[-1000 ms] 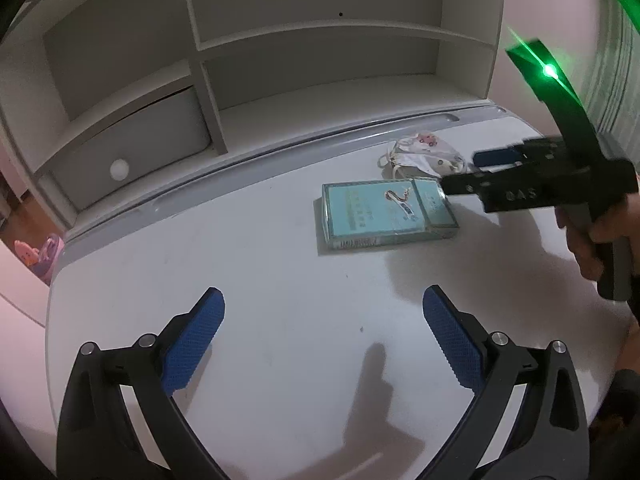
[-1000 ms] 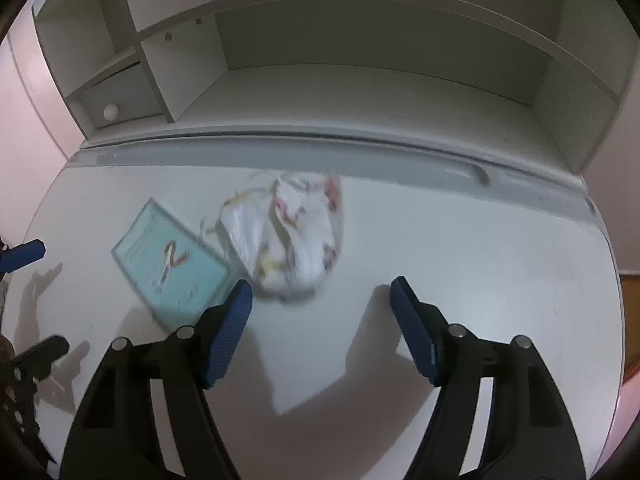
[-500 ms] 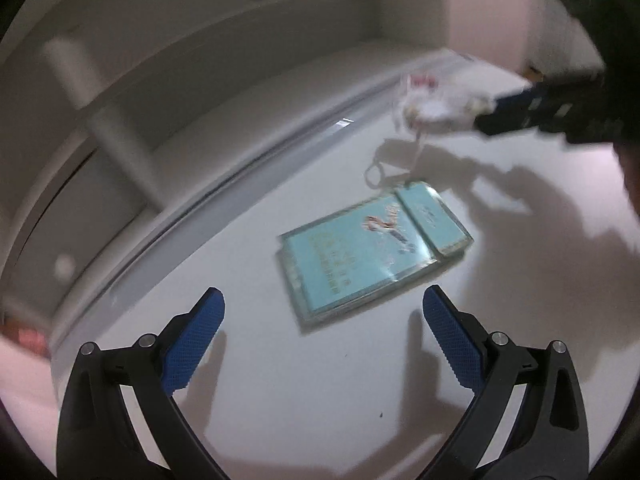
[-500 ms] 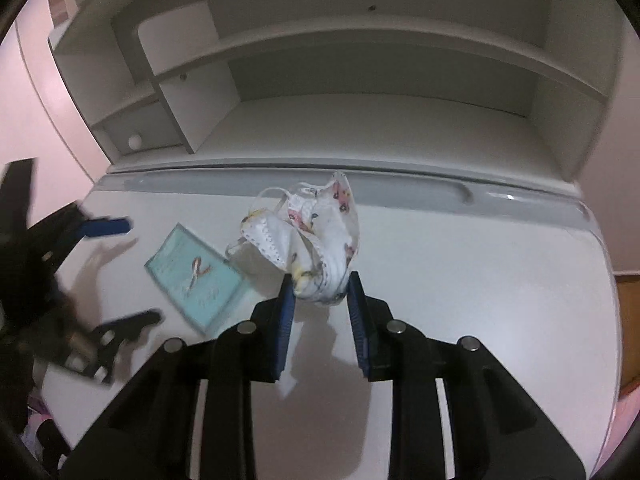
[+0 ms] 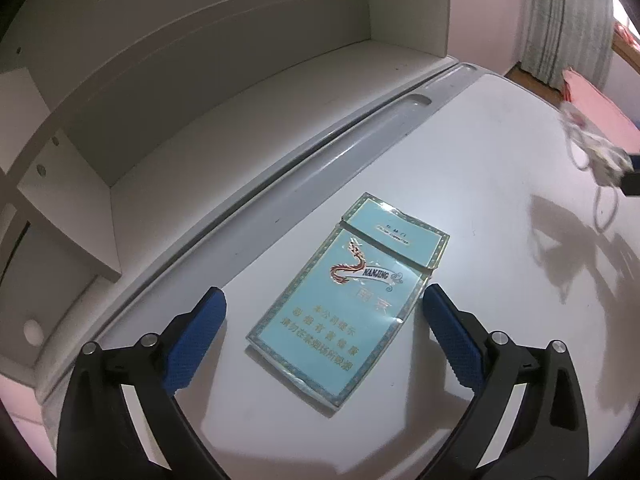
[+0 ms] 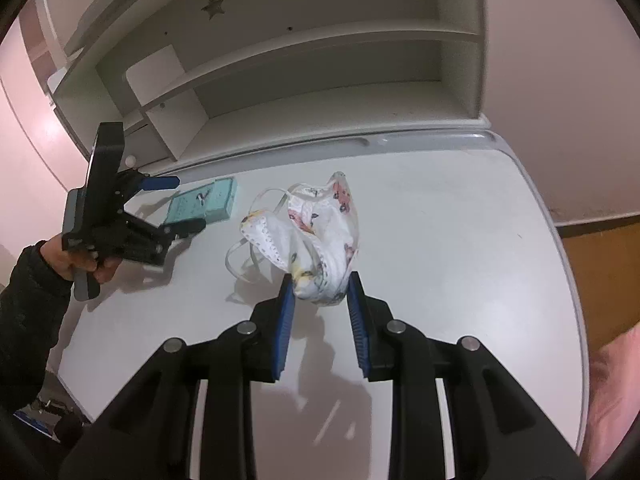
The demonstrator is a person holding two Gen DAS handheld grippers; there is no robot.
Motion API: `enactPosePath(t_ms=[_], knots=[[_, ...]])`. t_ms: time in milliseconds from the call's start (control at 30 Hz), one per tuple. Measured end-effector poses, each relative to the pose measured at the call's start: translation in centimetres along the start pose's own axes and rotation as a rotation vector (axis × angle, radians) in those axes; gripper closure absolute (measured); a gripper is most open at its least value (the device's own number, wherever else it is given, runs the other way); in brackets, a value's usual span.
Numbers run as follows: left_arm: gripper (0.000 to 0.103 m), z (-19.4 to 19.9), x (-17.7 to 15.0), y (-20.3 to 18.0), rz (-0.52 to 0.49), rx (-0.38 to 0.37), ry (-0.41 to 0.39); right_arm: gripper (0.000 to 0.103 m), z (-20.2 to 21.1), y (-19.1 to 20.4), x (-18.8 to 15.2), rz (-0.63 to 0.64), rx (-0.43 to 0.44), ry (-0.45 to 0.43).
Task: Collect trash
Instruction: 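Grasp the white floral mask with the right tool while the left tool grasps the light blue cigarette pack, then carry the mask and blue pack over the bin and open both tools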
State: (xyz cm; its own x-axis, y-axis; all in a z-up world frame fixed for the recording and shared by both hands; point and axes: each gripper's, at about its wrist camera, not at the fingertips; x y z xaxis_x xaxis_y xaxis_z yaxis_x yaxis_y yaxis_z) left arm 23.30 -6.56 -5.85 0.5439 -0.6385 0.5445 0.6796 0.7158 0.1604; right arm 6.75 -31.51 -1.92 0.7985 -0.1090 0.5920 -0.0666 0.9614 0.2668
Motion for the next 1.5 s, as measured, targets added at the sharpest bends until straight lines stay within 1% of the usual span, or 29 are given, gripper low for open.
enactPosePath(t_ms=[33,67,100,133,200,233,267,300,367,433,500,533,567,600,633,700,767,833,1000,1100,1167,1200,1233,1267,1300,1333,1400,1467,1500], knots=[[0.025,0.3,-0.2,-0.1,0.009,-0.019,-0.005,0.076,0.4,-0.5,-0.3,-0.009,-0.002,-0.004],[0.028,0.8,-0.3,-0.5,0.017,-0.029,-0.007,0.076,1.0,-1.0,-0.7,-0.021,-0.008,-0.011],[0.03,0.8,-0.2,-0.8,0.013,-0.016,0.001,0.076,1.4,-1.4,-1.0,-0.03,-0.011,-0.018],[0.037,1.1,-0.1,-1.6,-0.001,0.0,-0.002,0.076,2.0,-2.0,-1.4,-0.044,-0.012,-0.026],[0.043,2.1,0.0,-3.6,-0.012,0.006,-0.007,0.076,3.3,-3.3,-2.4,-0.077,-0.025,-0.048],[0.057,2.4,0.1,-4.3,-0.003,-0.003,-0.012,0.076,4.0,-4.2,-3.0,-0.097,-0.034,-0.06],[0.085,3.0,0.3,-5.4,0.003,-0.023,-0.026,0.076,4.8,-5.2,-3.7,-0.12,-0.049,-0.072],[0.087,3.3,0.6,-6.5,0.008,-0.045,-0.024,0.076,5.5,-6.0,-4.3,-0.137,-0.062,-0.081],[0.087,3.5,1.5,-9.2,0.023,-0.067,-0.006,0.076,7.2,-8.1,-6.0,-0.184,-0.098,-0.099],[0.086,4.0,2.1,-10.5,0.041,-0.076,-0.038,0.076,8.8,-10.1,-7.8,-0.227,-0.122,-0.11],[0.083,5.0,2.2,-10.1,0.062,-0.062,-0.065,0.076,10.0,-11.5,-9.3,-0.259,-0.133,-0.114],[0.062,5.9,2.3,-9.4,0.08,-0.06,-0.08,0.076,10.6,-12.1,-10.1,-0.273,-0.138,-0.115],[0.017,6.7,2.3,-8.7,0.083,-0.055,-0.096,0.076,11.0,-12.7,-10.8,-0.283,-0.143,-0.113],[0.005,7.4,2.3,-8.1,0.067,-0.026,-0.122,0.076,11.3,-13.0,-11.3,-0.288,-0.145,-0.113],[0.006,7.6,2.2,-7.5,0.038,0.006,-0.13,0.076,11.5,-13.4,-11.7,-0.293,-0.146,-0.113],[0.006,6.9,2.6,-6.7,0.012,0.02,-0.082,0.076,11.8,-13.7,-12.3,-0.3,-0.144,-0.118],[0.006,6.1,2.1,-5.3,0.058,0.028,-0.05,0.076,11.9,-13.6,-12.4,-0.3,-0.133,-0.123],[0.006,5.1,1.7,-4.9,0.053,0.003,-0.012,0.076,12.0,-13.2,-12.4,-0.292,-0.122,-0.127],[0.006,2.1,0.7,-4.8,-0.045,-0.018,0.007,0.076,12.4,-12.2,-12.1,-0.276,-0.107,-0.134],[0.006,0.7,0.0,-3.9,-0.041,-0.052,0.052,0.076,12.5,-11.6,-11.9,-0.265,-0.101,-0.134],[0.007,0.3,-0.2,-3.5,-0.015,-0.08,0.06,0.076,12.7,-11.2,-11.6,-0.254,-0.099,-0.136],[0.009,0.2,0.0,-3.3,-0.005,-0.096,0.068,0.076,12.8,-11.1,-11.5,-0.249,-0.099,-0.139],[0.024,0.3,0.1,-3.2,0.014,-0.123,0.068,0.076,13.1,-11.1,-11.4,-0.247,-0.097,-0.143],[0.047,0.6,0.0,-3.2,0.03,-0.112,0.057,0.076,13.3,-11.1,-11.4,-0.245,-0.095,-0.15],[0.046,0.8,0.1,-3.4,0.037,-0.112,0.057,0.076,13.6,-11.2,-11.3,-0.244,-0.097,-0.156],[0.046,1.0,0.3,-3.9,0.063,-0.142,0.067,0.076,13.9,-11.4,-11.4,-0.244,-0.102,-0.163],[0.047,1.7,0.7,-5.8,0.105,-0.189,0.048,0.076,14.5,-12.5,-11.6,-0.26,-0.119,-0.182],[0.047,2.8,1.7,-10.1,0.08,-0.207,0.017,0.076,15.1,-14.2,-12.1,-0.293,-0.14,-0.193],[0.047,3.5,2.5,-13.2,0.049,-0.226,-0.014,0.076,15.4,-15.1,-12.6,-0.313,-0.15,-0.198]])
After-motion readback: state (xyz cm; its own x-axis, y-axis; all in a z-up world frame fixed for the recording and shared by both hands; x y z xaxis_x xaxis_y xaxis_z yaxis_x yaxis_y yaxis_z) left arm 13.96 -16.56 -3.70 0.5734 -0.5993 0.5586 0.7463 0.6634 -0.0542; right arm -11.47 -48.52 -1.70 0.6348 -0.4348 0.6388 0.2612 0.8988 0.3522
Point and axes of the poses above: each gripper's, at about its wrist camera, not at the fingertips, and z roughly against the way its jaws point, y to its left, x to its top, and after that the axes turned 4 degrees about -z, right-handed
